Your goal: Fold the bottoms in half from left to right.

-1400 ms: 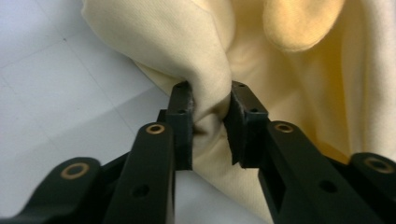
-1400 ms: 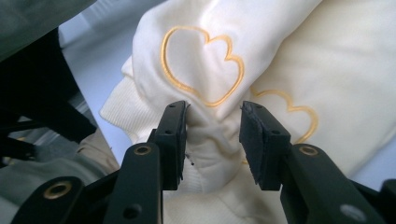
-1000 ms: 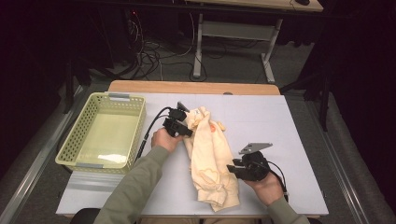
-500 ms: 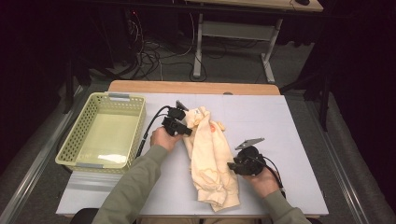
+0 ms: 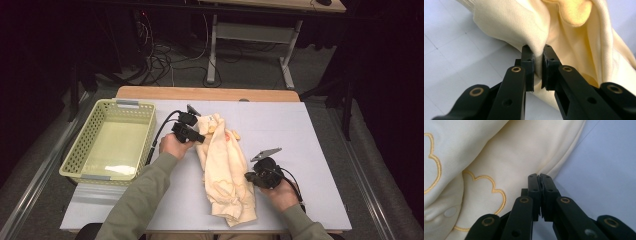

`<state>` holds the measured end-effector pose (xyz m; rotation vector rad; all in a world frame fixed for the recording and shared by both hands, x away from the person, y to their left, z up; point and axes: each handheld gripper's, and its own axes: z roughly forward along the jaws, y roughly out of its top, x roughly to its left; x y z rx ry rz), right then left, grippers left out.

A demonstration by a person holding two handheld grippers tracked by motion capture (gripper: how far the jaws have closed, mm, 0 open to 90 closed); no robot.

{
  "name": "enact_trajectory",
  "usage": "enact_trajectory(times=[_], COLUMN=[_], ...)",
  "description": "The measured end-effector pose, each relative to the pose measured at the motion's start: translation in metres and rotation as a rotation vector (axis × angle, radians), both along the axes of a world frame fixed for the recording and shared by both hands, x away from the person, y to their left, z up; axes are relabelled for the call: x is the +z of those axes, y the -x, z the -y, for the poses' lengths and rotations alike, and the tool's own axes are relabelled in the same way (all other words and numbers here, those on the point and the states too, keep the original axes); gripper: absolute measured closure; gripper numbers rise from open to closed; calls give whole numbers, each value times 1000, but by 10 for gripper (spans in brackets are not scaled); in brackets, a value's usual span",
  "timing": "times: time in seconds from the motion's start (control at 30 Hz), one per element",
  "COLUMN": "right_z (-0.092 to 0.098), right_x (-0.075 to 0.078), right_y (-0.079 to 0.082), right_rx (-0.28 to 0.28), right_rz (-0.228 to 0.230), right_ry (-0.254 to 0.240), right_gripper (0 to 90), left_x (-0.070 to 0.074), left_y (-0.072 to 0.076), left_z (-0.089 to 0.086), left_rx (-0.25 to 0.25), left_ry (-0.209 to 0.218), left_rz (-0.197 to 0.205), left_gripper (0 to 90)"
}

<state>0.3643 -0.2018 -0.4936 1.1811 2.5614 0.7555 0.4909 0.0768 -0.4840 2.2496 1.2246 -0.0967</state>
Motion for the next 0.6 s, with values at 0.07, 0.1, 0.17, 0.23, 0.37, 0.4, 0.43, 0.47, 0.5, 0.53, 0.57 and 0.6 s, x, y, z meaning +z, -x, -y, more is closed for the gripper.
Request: enact_trajectory(times=[0.07,0.1,0.17,0.23,0.37,0.4,0.43,0.47,0.5,0.53,0.57,0.6], right_z=[1,1,1,-1,-2,-2,-2,-2,-3,-3,-4,-4], right_x=[0,0,0,0,1,1,1,1,1,1,1,1], right_y=[-1,-1,0,1,1,2,2,2,3,3,3,3], right_rx=[-2,-1,13,29,41,37,38,40,32,39,44,44], right_rz=[-5,-6,-19,-28,-27,-28,-26,-24,-31,-27,-28,-28], right_ry=[-6,-10,-15,-9,1,-4,-7,-8,-13,-16,-19,-19], right_gripper=[885,885,886,886,886,886,886,886,886,886,886,886], left_x=[2,3,5,7,9,9,10,10,10,11,11,11], left_y=[0,0,0,-1,-1,-2,-2,-3,-3,-4,-4,-4], left_z=[-1,-1,-1,-2,-3,-4,-5,-6,-7,-7,-7,-8], left_rx=[-2,-6,-10,-9,-15,-15,-19,-12,-12,-9,-9,-8], left_ry=[0,1,1,6,12,12,11,17,17,17,17,17], left_rz=[2,3,5,6,5,5,4,3,3,2,2,2], left_gripper=[806,806,805,805,805,805,805,805,805,805,805,805])
